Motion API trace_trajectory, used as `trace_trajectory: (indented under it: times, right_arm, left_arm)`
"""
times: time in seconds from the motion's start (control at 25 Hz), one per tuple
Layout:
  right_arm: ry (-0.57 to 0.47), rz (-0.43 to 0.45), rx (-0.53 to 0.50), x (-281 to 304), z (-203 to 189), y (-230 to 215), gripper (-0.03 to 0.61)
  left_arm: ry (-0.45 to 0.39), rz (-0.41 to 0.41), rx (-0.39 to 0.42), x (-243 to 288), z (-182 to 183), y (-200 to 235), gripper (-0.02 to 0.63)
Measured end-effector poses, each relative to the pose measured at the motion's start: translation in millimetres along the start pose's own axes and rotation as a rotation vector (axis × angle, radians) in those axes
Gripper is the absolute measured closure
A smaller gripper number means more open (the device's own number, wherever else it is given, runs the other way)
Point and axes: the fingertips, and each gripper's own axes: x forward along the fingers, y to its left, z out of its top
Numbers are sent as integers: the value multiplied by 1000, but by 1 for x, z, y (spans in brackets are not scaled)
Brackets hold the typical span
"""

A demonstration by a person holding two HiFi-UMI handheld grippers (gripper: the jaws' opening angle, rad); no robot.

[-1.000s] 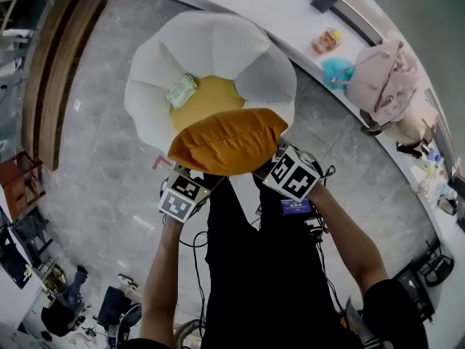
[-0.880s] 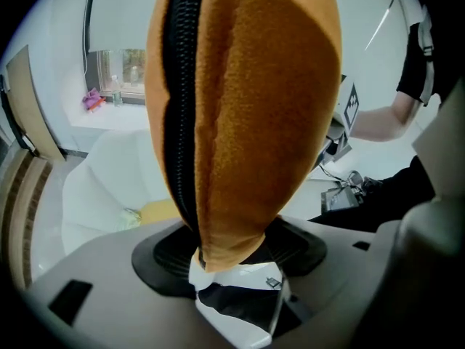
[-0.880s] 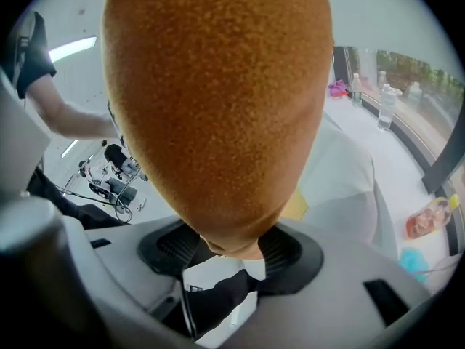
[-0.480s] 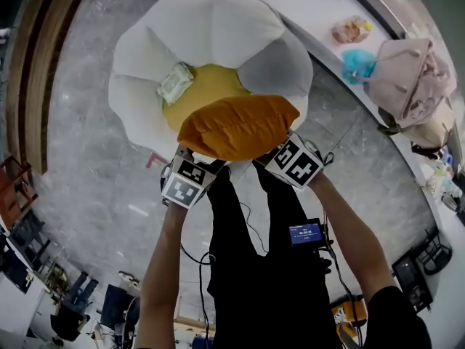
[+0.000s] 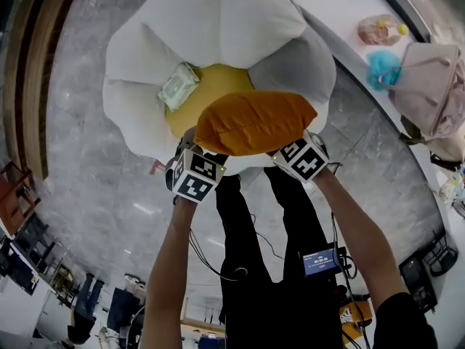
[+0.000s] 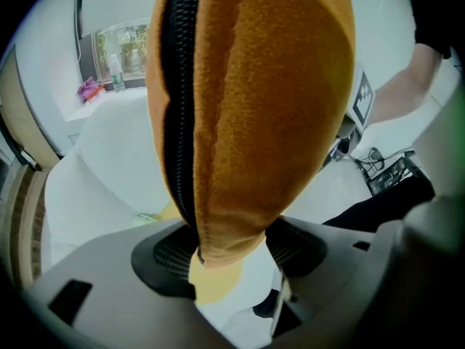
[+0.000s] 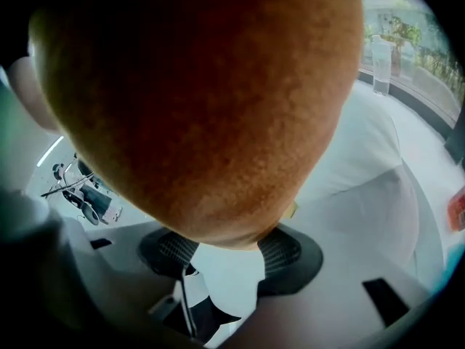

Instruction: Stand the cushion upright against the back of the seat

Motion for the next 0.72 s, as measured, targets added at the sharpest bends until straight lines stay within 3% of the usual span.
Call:
trace_trajectory:
  times: [0.28, 0.72]
  right_arm:
    - [-34, -91, -65, 52, 0, -55, 321]
    - [-14, -130, -23, 114, -4, -109, 321]
  left_arm:
    - [-23, 83, 64, 56, -3, 49, 308]
    - [1, 94, 77, 119, -11, 101, 305]
